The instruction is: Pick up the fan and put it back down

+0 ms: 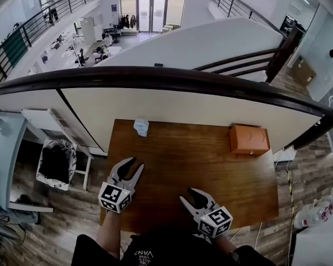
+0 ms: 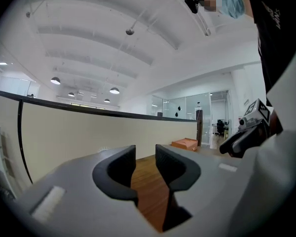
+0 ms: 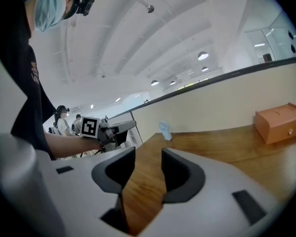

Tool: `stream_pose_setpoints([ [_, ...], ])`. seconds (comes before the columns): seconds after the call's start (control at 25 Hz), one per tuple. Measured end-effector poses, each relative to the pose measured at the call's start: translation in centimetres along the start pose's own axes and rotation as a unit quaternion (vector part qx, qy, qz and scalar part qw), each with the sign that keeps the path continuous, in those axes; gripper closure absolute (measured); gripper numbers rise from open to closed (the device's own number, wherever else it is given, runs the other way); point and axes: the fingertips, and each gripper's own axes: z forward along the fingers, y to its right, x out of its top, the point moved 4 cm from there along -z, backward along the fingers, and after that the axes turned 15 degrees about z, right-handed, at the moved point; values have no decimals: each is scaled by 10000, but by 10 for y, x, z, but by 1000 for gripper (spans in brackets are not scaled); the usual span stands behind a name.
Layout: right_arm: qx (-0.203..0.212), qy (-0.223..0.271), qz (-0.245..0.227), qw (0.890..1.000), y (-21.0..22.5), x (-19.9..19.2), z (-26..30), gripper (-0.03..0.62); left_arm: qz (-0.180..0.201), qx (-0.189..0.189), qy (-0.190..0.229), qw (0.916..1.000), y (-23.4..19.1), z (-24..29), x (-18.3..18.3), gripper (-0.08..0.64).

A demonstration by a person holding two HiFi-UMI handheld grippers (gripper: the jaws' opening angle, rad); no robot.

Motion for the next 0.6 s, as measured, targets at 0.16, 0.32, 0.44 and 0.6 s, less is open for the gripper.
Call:
stream_pose_setpoints([
  [0.16, 86, 86, -76, 9999, 3, 4, -23, 439, -137, 129, -10, 9998, 35, -16, 17, 470],
  [0.32, 162, 175, -143, 9996, 6, 3, -48, 439, -154, 307, -21, 9994, 71, -25, 35, 526],
  [0.44, 233, 226, -199, 9993, 8, 2, -68, 439, -188, 449, 9, 9988, 97, -30, 47, 546],
  [0.6, 315, 274, -257, 9988, 13, 0, -93, 447, -271, 623, 43, 9977, 127, -38, 63, 549],
])
